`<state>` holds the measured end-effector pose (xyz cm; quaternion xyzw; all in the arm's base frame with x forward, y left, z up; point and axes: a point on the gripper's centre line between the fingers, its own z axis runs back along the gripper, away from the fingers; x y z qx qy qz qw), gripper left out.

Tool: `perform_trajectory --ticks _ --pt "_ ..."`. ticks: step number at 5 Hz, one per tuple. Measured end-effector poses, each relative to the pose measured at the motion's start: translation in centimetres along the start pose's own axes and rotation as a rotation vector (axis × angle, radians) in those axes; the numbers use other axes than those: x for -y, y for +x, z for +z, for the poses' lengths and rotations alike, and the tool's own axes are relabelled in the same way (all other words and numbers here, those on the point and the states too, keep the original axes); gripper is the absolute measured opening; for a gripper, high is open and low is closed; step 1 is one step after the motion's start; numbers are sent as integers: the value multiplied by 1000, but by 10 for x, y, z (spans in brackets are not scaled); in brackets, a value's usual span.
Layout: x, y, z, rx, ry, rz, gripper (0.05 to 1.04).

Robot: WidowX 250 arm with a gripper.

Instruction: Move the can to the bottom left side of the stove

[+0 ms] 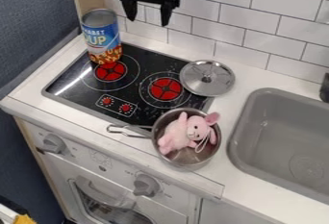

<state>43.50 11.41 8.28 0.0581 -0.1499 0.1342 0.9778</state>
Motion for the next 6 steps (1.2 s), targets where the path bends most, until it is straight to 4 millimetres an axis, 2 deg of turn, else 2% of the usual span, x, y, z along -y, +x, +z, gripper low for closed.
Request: perform_trajectory --ticks 2,6 --pt "-28 23 -10 -4 31 40 1000" --pt "-71 44 -35 -14 108 91 1000"
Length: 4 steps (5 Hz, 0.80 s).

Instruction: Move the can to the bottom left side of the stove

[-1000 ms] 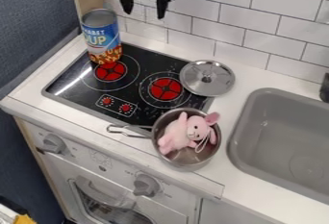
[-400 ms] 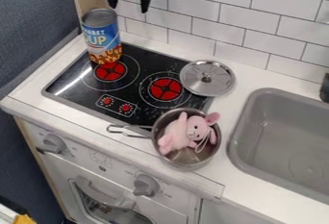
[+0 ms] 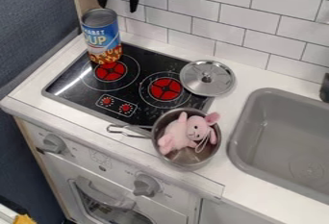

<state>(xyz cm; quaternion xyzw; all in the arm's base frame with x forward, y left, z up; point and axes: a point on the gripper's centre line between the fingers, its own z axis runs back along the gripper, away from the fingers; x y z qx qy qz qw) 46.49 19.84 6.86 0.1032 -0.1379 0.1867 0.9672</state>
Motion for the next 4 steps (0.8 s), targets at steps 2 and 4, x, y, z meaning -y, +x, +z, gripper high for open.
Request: perform_trajectory --ticks 2,4 --pt "-7 -2 -10 -36 12 16 1000" --pt "-9 -16 -18 -174 -20 10 1000"
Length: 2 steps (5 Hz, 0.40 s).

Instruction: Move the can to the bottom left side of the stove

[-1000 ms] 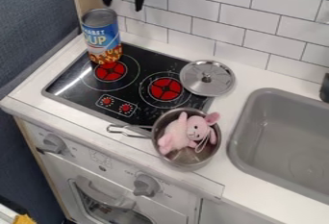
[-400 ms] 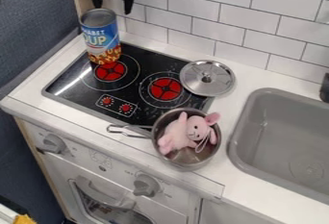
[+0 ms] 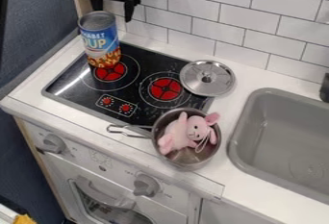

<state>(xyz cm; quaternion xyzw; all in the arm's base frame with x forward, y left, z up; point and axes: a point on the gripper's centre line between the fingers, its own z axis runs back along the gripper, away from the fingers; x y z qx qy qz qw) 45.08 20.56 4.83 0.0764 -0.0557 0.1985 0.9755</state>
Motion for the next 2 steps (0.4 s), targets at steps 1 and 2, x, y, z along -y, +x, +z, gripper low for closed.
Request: perform_trajectory --ticks 1,2 --pt "-7 -7 2 -48 3 0 1000" --pt "-7 -23 -14 -117 19 -14 1000"
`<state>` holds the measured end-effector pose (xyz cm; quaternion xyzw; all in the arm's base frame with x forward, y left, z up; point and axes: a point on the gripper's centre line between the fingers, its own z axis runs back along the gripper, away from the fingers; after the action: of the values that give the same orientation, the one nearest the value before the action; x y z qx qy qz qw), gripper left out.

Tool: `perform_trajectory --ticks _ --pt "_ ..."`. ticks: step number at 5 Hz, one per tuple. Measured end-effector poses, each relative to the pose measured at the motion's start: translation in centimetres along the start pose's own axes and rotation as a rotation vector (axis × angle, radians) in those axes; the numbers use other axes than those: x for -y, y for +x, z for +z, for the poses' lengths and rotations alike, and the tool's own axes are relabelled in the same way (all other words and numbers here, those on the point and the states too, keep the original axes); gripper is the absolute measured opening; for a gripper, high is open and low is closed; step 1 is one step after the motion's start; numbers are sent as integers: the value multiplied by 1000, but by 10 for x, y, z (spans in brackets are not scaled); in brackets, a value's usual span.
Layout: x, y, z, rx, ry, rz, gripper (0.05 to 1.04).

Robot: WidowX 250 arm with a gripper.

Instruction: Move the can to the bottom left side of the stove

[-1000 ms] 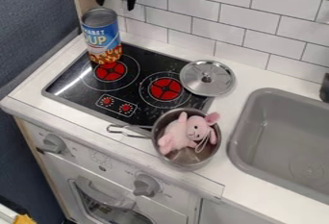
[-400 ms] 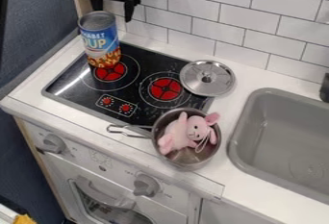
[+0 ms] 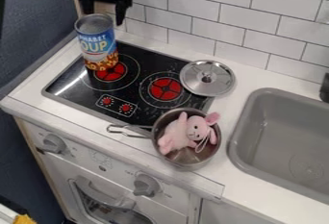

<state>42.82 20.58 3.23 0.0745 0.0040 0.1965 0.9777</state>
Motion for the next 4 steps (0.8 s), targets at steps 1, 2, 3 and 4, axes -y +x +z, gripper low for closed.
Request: perform_trajectory --ticks 1,2,3,4 --pt "0 -17 0 -31 5 -12 1000" --pt "5 -32 3 -37 16 -43 1000" --pt "10 -49 5 -47 31 -71 1000" --pt "9 -61 6 -38 38 -82 1000"
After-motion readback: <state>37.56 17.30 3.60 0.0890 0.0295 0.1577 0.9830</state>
